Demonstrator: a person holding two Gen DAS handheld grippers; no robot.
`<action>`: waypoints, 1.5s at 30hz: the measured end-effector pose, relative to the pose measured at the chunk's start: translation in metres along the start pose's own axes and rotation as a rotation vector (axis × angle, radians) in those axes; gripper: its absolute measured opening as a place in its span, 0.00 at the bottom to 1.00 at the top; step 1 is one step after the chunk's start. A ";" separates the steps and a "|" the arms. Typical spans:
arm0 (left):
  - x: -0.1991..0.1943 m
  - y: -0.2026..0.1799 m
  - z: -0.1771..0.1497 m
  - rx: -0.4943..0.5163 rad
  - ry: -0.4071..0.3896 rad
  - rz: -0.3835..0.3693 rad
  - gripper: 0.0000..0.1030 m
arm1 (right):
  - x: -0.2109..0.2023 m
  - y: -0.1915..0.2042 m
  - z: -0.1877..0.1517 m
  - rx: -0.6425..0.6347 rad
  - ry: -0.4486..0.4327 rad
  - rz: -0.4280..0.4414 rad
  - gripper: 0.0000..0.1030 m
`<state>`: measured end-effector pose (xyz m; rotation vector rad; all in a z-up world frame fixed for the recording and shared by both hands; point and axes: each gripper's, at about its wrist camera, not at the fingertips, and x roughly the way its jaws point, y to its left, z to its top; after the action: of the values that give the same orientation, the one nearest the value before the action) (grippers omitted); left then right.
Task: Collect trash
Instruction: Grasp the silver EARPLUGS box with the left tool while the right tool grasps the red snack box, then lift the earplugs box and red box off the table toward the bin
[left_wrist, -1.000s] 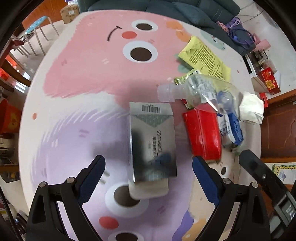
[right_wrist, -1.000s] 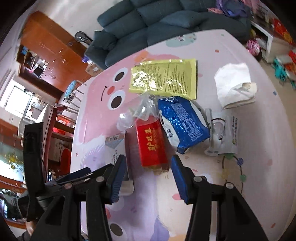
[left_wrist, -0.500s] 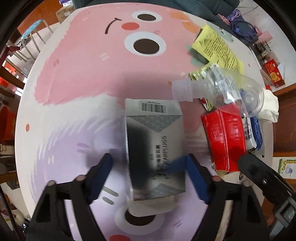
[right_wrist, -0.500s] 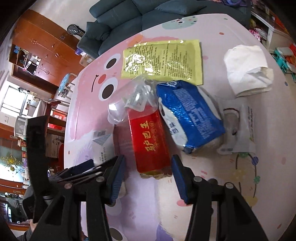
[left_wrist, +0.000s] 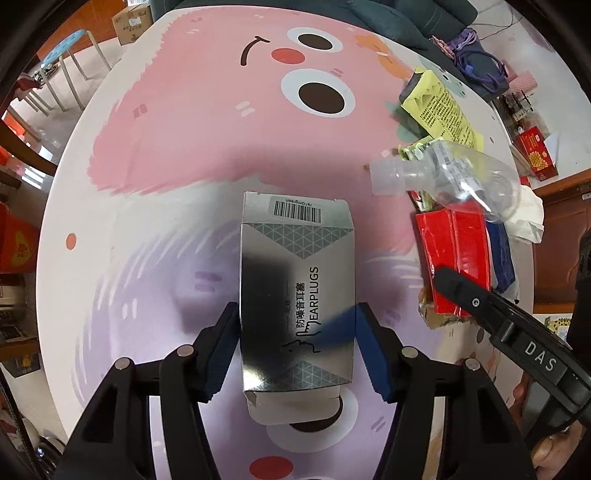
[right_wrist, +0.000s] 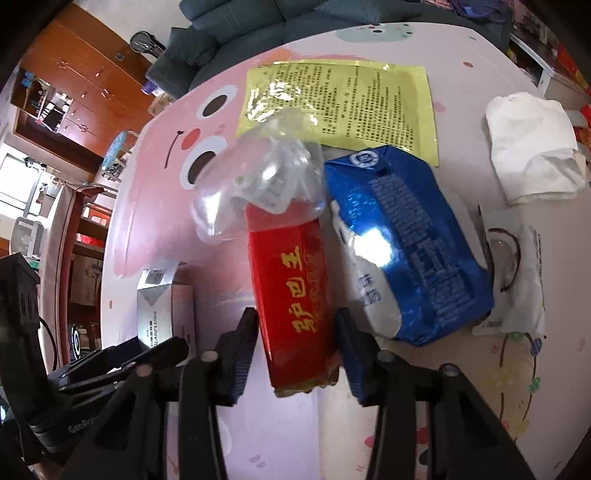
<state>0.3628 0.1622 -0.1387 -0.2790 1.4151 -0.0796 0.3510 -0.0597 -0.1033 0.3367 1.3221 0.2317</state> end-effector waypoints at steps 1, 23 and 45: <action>-0.001 -0.001 -0.001 0.001 -0.002 -0.002 0.58 | -0.001 -0.001 -0.003 0.006 -0.002 0.007 0.39; -0.065 -0.073 -0.122 0.043 -0.098 -0.011 0.58 | -0.116 -0.020 -0.120 -0.094 -0.048 0.176 0.36; -0.103 -0.136 -0.345 0.102 -0.121 0.045 0.58 | -0.181 -0.100 -0.298 -0.182 0.010 0.200 0.36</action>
<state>0.0227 0.0035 -0.0511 -0.1652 1.2926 -0.0962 0.0159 -0.1842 -0.0381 0.3140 1.2670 0.5193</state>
